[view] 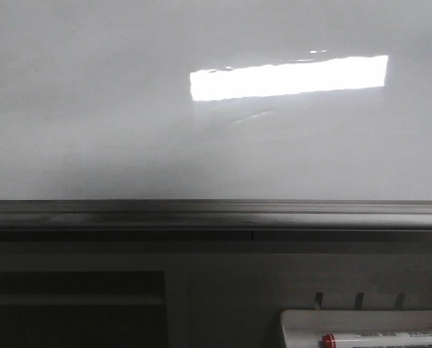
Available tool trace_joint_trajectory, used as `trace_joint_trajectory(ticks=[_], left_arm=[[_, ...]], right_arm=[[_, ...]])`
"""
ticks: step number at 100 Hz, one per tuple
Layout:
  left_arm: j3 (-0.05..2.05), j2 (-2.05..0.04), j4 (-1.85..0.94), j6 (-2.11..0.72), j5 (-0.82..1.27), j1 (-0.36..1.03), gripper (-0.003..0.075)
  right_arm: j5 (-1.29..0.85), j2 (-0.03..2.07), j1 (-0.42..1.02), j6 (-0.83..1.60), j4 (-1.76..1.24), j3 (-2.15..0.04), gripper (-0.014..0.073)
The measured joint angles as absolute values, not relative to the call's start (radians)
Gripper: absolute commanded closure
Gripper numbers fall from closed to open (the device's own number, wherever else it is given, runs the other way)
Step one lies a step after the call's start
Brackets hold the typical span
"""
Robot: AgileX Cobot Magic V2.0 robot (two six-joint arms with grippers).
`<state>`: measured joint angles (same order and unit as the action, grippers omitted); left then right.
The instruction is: Write number 2 on whiteboard
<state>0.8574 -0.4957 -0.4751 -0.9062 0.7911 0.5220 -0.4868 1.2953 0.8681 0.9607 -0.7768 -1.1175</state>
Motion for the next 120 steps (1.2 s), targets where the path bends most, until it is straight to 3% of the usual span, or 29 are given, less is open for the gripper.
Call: trace_joint_trajectory(ticks=[14, 31, 55, 120], left_arm=[[0.805, -0.307, -0.281, -0.612, 0.751, 0.522, 0.0455], [0.661, -0.108, -0.111, -0.260, 0.658, 0.522, 0.0743], [0.526, -0.022, -0.110, -0.173, 0.608, 0.522, 0.0741], [0.524, -0.018, -0.159, -0.168, 0.541, 0.522, 0.0741]], right_arm=[[-0.413, 1.295, 0.818, 0.959, -0.777, -1.117, 0.0670], [-0.329, 1.317, 0.749, 0.959, -0.780, -1.117, 0.0670], [-0.322, 1.391, 0.729, 0.959, -0.753, -1.117, 0.0671], [-0.304, 1.471, 0.729, 0.957, -0.745, -1.117, 0.0670]])
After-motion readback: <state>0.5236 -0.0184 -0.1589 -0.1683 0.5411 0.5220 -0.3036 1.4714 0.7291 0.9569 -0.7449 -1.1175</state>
